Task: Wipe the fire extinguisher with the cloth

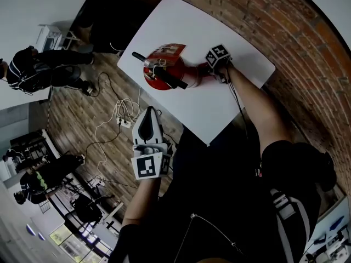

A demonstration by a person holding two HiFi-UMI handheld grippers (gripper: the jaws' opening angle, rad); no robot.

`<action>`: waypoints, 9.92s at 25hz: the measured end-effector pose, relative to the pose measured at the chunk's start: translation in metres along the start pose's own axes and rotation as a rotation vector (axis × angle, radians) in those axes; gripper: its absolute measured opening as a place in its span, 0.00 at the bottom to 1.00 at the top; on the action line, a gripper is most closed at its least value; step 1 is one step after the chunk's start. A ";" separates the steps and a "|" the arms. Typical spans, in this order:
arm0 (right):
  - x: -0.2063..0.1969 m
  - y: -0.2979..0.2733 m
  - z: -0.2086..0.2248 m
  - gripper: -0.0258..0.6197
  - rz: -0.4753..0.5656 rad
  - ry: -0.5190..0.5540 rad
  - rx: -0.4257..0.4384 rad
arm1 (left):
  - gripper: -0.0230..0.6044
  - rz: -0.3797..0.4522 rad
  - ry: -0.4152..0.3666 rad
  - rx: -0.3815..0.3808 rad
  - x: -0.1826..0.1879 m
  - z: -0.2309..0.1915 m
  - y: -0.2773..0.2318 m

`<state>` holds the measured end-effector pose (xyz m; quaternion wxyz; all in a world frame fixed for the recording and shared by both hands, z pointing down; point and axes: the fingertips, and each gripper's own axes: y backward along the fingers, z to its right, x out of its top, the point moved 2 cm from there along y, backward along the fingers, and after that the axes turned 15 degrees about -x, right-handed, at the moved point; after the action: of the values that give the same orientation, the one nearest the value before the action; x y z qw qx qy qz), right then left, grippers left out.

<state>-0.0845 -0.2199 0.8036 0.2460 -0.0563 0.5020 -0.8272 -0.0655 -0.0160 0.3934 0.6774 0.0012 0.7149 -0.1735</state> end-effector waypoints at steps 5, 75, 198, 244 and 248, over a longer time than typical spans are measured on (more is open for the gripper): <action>-0.002 0.010 -0.010 0.20 0.026 -0.003 0.032 | 0.05 0.006 0.005 -0.015 0.003 -0.001 -0.006; 0.012 0.263 -0.146 0.20 0.417 0.125 0.253 | 0.05 0.064 -0.012 -0.115 0.023 0.024 -0.014; -0.047 0.116 -0.076 0.20 0.434 -0.460 0.322 | 0.05 0.058 -0.024 -0.092 0.013 0.016 -0.018; -0.024 0.290 -0.174 0.20 0.635 -0.261 0.530 | 0.05 0.089 -0.018 -0.091 0.021 0.027 -0.025; -0.023 0.299 -0.179 0.20 0.650 -0.249 0.544 | 0.05 0.089 -0.007 -0.078 0.023 0.025 -0.025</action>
<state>-0.0204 -0.1778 0.4625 0.5577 0.0722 0.2241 -0.7959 -0.0491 -0.0505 0.3771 0.6863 0.0061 0.7181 -0.1152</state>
